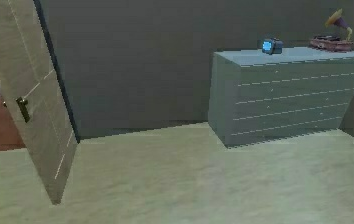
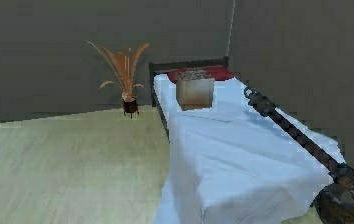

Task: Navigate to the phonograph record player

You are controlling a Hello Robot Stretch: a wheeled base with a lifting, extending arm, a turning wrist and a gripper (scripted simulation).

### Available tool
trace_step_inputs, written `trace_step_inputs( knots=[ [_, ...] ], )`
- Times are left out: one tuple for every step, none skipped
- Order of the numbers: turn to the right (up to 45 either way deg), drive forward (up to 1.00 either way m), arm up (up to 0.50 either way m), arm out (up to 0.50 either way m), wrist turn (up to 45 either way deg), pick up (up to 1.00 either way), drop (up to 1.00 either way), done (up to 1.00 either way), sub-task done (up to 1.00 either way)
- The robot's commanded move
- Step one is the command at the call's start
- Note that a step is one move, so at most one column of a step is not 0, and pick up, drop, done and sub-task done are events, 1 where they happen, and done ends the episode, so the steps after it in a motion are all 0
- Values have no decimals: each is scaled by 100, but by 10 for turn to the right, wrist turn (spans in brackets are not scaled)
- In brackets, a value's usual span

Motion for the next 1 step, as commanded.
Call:
trace_step_inputs(
  knots=[
    [90,0,0,0,0,0,0,0,0]
  ],
)
